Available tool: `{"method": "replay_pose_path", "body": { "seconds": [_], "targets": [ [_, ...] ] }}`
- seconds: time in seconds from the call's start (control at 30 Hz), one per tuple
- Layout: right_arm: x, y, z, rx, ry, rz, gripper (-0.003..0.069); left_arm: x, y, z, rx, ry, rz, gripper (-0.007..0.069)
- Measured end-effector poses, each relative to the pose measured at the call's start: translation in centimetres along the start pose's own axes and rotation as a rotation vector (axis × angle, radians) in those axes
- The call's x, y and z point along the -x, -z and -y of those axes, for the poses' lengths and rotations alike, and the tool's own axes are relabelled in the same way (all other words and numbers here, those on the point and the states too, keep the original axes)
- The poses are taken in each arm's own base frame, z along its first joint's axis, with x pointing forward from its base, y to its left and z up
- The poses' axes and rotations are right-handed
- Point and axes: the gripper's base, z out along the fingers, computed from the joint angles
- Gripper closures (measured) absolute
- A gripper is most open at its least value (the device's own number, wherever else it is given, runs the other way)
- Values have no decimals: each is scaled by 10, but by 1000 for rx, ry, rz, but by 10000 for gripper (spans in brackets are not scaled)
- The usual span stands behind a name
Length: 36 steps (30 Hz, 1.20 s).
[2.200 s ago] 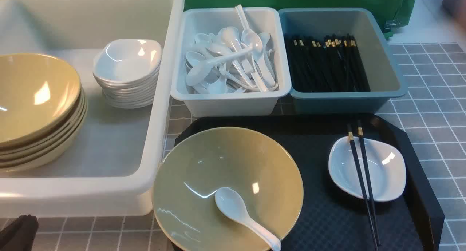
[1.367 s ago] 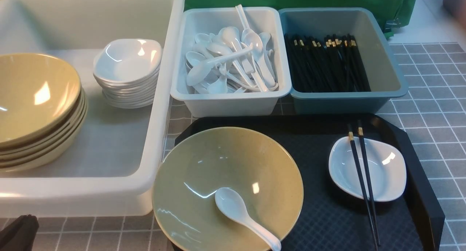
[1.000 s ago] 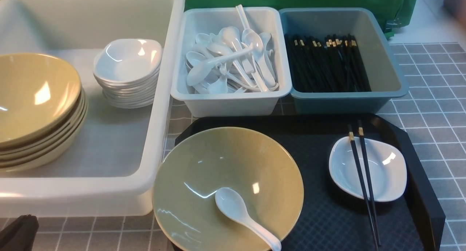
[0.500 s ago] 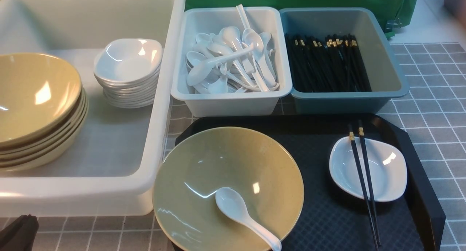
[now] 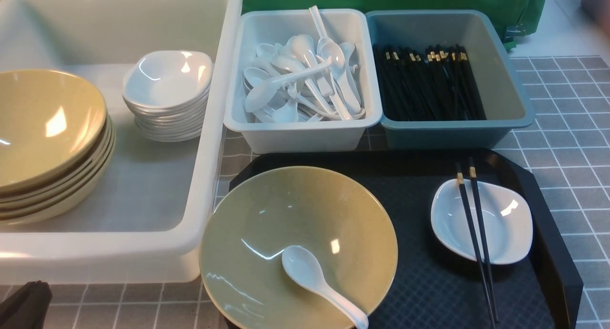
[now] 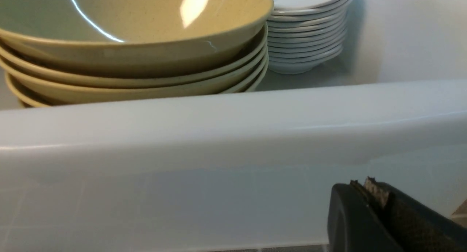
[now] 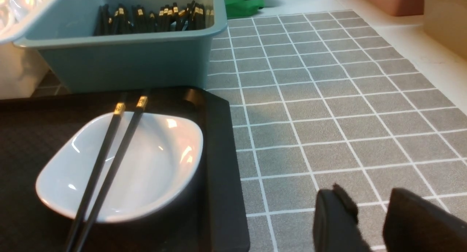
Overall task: On grey table put chopsticks spoon bowls plates into blue grey white boxes.
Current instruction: 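Move the grippers toward the tableware on the black tray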
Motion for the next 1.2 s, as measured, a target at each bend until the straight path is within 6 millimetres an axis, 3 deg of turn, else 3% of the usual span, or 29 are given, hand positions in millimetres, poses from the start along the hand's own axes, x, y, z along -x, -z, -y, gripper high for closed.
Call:
{"method": "replay_pose_path", "body": {
  "seconds": [0.13, 0.2, 0.23, 0.3, 0.4, 0.57, 0.7, 0.83, 0.9, 1.03, 1.13, 1.2],
  "targets": [
    [0, 0, -2, 17, -160, -5, 421, 5, 0, 4, -53, 287, 45, 636],
    [-1, 0, -4, 46, -463, -19, 421, 10, 1, 7, -114, 639, 83, 636],
    [-1, 0, -4, 45, -485, -19, 421, 10, 1, 7, -114, 639, 83, 636],
    [-1, 0, -8, 75, -870, -45, 421, 16, 2, 9, -186, 1066, 100, 636],
    [-1, 0, -9, 81, -1125, -62, 421, 18, 2, 10, -222, 1258, 103, 636],
    [-1, 0, -9, 83, -1119, -64, 421, 19, 3, 10, -234, 1317, 110, 636],
    [-1, 0, -9, 86, -1020, -59, 421, 19, 3, 11, -236, 1282, 100, 636],
    [6, 3, -11, 127, -801, -50, 421, 31, 9, 16, -265, 1024, 105, 636],
    [35, 15, -15, 196, -593, 31, 425, 59, 21, 20, -291, 746, 163, 636],
    [80, 23, -21, 228, -370, 86, 494, 96, 26, 22, -248, 437, 137, 636],
    [128, 14, -30, 216, -145, 8, 608, 125, 5, 19, -148, 193, -85, 636],
    [154, 3, -36, 215, -19, -77, 625, 139, -3, 16, -109, 129, -191, 636]
  ]
}}
